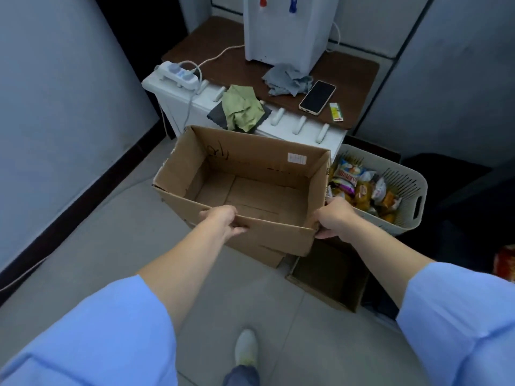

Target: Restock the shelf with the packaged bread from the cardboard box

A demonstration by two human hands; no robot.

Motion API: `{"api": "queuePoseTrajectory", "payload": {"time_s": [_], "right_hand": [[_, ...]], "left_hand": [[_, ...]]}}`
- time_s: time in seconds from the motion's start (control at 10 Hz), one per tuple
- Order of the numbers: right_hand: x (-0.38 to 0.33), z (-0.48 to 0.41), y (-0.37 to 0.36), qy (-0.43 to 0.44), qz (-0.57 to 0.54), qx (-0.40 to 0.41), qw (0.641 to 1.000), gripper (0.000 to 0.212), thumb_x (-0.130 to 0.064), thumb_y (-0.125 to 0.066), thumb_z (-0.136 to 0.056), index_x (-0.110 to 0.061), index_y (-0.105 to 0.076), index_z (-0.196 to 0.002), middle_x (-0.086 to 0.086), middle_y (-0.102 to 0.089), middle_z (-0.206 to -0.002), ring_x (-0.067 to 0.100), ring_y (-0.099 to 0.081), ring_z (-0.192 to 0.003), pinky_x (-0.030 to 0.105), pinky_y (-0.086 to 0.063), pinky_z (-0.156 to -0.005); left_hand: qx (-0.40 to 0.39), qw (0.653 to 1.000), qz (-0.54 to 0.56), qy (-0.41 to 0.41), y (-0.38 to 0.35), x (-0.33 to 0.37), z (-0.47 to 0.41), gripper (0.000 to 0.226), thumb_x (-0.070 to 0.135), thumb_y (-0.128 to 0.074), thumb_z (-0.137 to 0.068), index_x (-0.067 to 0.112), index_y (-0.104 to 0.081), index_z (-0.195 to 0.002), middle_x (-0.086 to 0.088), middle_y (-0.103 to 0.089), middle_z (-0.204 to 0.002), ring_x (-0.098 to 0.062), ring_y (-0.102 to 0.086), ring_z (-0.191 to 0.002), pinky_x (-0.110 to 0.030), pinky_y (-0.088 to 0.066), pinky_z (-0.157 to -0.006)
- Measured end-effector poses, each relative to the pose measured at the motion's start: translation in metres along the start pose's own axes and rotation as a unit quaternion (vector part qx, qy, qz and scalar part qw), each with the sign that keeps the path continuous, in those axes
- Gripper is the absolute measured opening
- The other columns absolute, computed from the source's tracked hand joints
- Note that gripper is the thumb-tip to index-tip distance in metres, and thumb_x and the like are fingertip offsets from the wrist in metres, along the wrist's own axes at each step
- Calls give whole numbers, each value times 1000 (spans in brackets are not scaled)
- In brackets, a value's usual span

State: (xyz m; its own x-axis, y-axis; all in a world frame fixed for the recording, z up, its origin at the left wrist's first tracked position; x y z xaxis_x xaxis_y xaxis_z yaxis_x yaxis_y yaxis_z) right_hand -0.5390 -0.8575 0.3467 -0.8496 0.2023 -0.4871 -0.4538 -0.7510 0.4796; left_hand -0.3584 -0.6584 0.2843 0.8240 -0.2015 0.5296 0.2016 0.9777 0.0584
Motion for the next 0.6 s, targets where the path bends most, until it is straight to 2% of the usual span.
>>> {"api": "queuePoseTrajectory", "payload": {"time_s": [0.1,0.2,0.3,0.4,0.5,0.6], "right_hand": [[0,-37,-19,-2,-3,-16,1000,31,2,-56,-88,4,-56,-118,22,-65,-110,34,-67,-98,37,-59,-74],[5,-67,-34,-12,-12,-15,1000,30,2,-56,-86,7,-58,-116,26,-65,-113,34,-67,-97,35,-59,-71],[17,-88,-43,-53,-20,-10,998,28,-4,-54,-93,-3,-53,-121,20,-61,-119,35,-67,-101,37,-61,-72],[25,-103,-50,-70,-33,-9,997,30,-3,-52,-94,-8,-50,-124,18,-59,-123,35,-64,-106,37,-60,-70],[27,-109,-47,-47,-6,23,999,28,-3,-51,-93,-8,-55,-120,16,-60,-117,32,-63,-102,37,-59,-72],[16,-107,-33,-3,38,77,996,24,-2,-52,-89,-6,-63,-110,14,-64,-102,29,-63,-94,40,-57,-81]], "left_hand": [[-10,1000,-29,0,-12,7,-37,56,-10,-52,-87,11,-31,-134,-25,-50,-124,-36,-59,-91,-57,-55,-64],[-26,998,-63,10,-21,6,-67,52,-7,-52,-89,6,-33,-135,-24,-50,-124,-33,-57,-87,-54,-56,-67],[-29,998,-60,23,-27,-1,-91,51,-6,-53,-89,7,-32,-134,-23,-51,-123,-33,-59,-87,-52,-57,-70],[-35,998,-48,21,-32,-6,-105,48,-4,-52,-91,8,-34,-133,-21,-51,-126,-32,-60,-88,-48,-58,-57],[-44,997,-54,20,-36,-6,-105,46,-4,-51,-92,3,-36,-134,-20,-55,-121,-32,-61,-93,-44,-58,-62],[-38,994,-103,24,-33,0,-88,39,-4,-47,-94,0,-43,-133,-18,-52,-119,-34,-58,-110,-40,-55,-75]]}}
Point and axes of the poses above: each hand's wrist, its own z-axis away from the middle knuckle, its own y-axis out of the back of the hand, x = y × z, the point moved 9 cm from there along -z, towards the middle knuckle
